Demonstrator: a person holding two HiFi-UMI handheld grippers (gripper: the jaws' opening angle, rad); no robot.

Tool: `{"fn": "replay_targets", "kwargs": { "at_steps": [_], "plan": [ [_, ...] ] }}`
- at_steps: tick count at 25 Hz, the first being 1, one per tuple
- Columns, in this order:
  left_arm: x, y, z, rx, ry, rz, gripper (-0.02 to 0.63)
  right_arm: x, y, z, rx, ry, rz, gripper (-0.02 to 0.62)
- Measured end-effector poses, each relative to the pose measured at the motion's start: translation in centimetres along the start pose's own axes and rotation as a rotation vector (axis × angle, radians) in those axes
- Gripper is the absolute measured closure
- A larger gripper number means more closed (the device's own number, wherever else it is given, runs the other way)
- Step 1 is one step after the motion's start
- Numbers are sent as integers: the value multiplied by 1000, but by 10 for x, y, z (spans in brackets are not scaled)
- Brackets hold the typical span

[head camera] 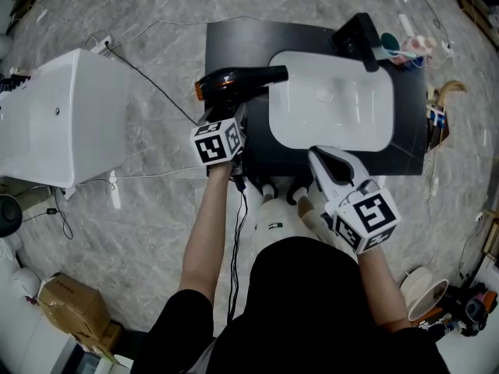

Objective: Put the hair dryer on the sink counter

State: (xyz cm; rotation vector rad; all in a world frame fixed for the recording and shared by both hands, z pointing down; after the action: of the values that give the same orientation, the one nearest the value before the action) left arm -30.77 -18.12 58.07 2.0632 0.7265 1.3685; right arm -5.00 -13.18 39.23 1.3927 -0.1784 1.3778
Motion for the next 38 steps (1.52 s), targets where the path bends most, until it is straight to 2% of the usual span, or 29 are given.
{"fn": "replay_targets", "kwargs": {
  "at_steps": [11, 23, 32, 38],
  "plan": [
    [3, -3, 2, 40, 23, -11, 316, 7, 4, -7, 8, 33, 14, 584],
    [10, -18, 1, 15, 42, 20, 307, 21, -6, -10, 11, 54, 38, 584],
    [31, -68, 2, -47, 51, 59, 325, 37, -28, -19, -18, 45, 68, 584],
    [56, -114, 11, -53, 48, 91, 345, 56, -48, -34, -43, 36, 95, 584]
  ]
}}
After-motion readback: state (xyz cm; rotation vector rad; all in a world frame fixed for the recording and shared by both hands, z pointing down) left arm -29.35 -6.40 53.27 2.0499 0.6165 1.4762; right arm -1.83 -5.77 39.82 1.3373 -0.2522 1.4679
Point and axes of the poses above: the fingertips, and each gripper's own axes: y forward along the fingers, z to its right, x out of its underside, the point moved 9 cm from there along -y, backward along the fingers, and after that the axes turned 4 degrees about -x, right-handed, at the moved point
